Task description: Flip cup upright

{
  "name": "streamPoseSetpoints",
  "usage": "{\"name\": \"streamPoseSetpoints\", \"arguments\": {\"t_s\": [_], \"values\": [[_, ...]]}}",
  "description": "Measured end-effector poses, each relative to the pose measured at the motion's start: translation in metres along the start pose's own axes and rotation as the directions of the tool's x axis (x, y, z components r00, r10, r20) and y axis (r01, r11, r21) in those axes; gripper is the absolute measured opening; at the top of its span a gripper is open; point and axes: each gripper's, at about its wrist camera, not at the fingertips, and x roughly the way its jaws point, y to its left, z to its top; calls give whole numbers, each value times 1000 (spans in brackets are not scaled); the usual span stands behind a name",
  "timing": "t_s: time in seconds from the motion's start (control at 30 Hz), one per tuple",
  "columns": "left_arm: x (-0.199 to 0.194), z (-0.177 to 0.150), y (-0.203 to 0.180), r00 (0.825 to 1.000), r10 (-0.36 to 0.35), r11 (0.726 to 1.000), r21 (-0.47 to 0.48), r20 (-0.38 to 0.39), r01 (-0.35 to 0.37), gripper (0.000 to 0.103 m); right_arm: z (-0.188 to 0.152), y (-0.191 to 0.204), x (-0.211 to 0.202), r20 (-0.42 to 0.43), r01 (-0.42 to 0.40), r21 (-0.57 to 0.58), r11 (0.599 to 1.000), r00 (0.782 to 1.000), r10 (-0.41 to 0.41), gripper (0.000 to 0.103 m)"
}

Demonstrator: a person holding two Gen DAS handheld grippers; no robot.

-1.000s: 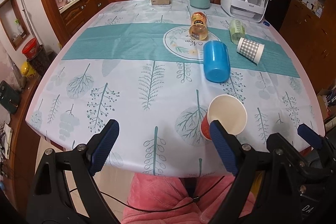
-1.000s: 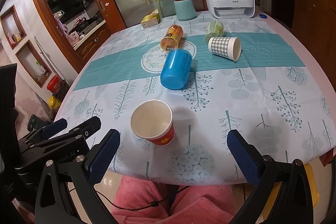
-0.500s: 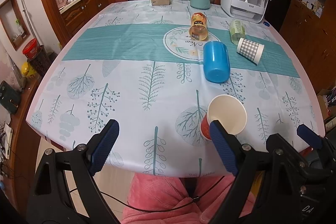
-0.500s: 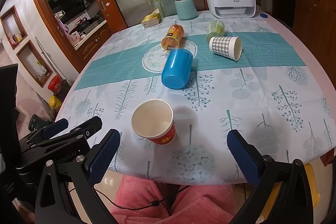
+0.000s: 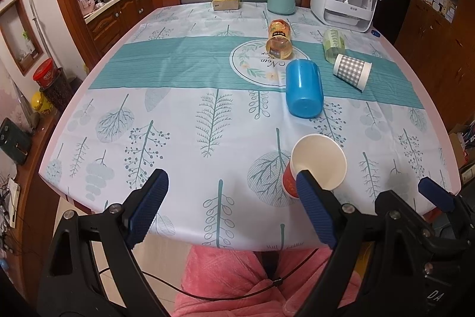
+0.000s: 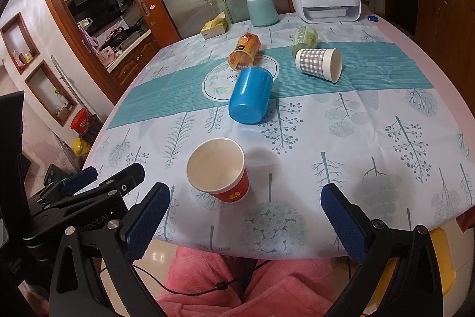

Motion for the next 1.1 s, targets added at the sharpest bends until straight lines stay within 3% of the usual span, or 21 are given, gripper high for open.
{"name": "streamPoseSetpoints", "arguments": {"t_s": [1.1], "values": [[-5, 1, 6, 1000, 2, 1000, -2, 11, -2, 87, -3, 0, -1, -4, -6, 3, 1000, 1000, 6, 103]]}}
